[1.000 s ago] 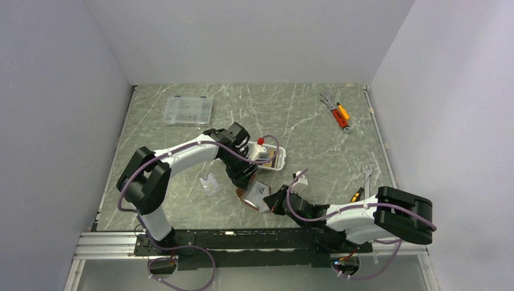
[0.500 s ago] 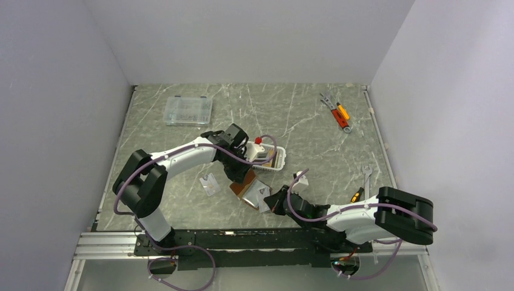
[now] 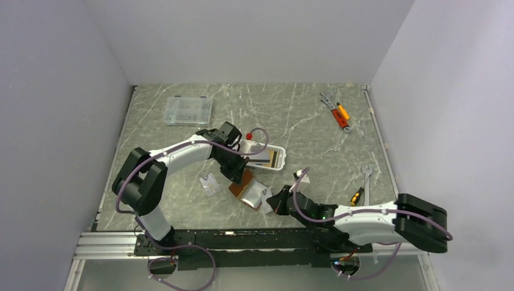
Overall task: Put the credit cards into the card holder
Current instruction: Open the card holder at the center of the board.
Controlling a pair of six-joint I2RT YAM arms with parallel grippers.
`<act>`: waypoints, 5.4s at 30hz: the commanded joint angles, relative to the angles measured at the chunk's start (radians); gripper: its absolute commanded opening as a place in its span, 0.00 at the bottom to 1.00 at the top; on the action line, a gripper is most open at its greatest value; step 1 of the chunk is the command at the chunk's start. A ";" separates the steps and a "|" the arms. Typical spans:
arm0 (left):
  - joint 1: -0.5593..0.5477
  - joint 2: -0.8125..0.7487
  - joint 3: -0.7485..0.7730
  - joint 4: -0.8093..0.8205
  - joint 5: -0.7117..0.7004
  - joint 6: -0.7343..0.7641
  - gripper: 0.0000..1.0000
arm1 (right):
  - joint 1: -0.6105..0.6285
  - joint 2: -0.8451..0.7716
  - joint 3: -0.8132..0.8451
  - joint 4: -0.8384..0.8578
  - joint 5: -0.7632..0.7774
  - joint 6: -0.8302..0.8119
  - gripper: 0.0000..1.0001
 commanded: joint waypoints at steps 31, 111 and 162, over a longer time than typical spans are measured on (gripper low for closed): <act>0.065 -0.124 -0.210 0.198 0.018 -0.332 0.00 | -0.056 -0.414 -0.011 -0.298 -0.272 -0.155 0.00; 0.080 -0.093 -0.191 0.158 0.079 -0.166 0.29 | -0.189 0.136 0.168 0.132 -0.530 -0.302 0.00; 0.090 -0.150 -0.225 0.184 0.115 -0.186 0.23 | -0.199 -0.246 -0.014 -0.163 -0.490 -0.253 0.00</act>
